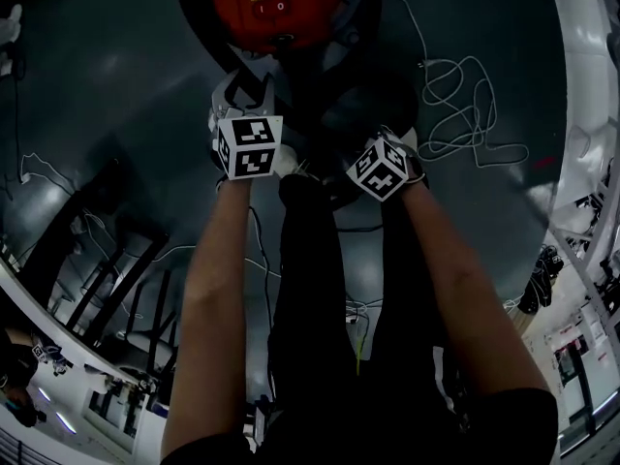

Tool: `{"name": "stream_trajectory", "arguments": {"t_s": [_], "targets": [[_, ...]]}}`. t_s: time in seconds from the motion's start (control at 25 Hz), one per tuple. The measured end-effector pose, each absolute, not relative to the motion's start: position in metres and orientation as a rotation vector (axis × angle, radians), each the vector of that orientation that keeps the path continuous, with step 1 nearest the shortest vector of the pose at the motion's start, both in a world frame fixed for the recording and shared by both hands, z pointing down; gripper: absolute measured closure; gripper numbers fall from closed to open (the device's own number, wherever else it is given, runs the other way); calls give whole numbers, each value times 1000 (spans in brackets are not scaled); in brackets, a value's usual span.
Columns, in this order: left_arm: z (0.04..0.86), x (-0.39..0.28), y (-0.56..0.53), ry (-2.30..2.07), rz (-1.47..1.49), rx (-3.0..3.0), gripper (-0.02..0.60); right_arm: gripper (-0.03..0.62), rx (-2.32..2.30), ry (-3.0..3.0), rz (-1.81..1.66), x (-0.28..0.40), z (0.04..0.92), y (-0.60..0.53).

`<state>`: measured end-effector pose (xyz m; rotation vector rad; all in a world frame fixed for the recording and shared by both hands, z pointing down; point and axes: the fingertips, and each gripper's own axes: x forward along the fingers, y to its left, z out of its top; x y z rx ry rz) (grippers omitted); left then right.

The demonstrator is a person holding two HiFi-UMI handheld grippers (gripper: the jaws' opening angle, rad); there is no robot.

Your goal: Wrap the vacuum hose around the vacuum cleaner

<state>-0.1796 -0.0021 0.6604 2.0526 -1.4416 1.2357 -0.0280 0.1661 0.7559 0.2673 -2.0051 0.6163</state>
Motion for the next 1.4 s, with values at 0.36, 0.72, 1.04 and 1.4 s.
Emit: {"name": "stream_trajectory", "arguments": {"t_s": [0.36, 0.72, 1.04, 1.4], "targets": [[681, -173, 2, -1388, 1268, 2031, 414, 353, 121, -1964, 508, -15, 775, 187], [693, -152, 16, -1244, 1321, 2121, 431, 364, 38, -1955, 539, -26, 786, 190], [710, -133, 41, -1121, 1349, 2160, 431, 370, 13, -1953, 499, -23, 799, 195], [724, -112, 68, -934, 1413, 2218, 430, 376, -3, -1924, 420, -13, 812, 198]]}}
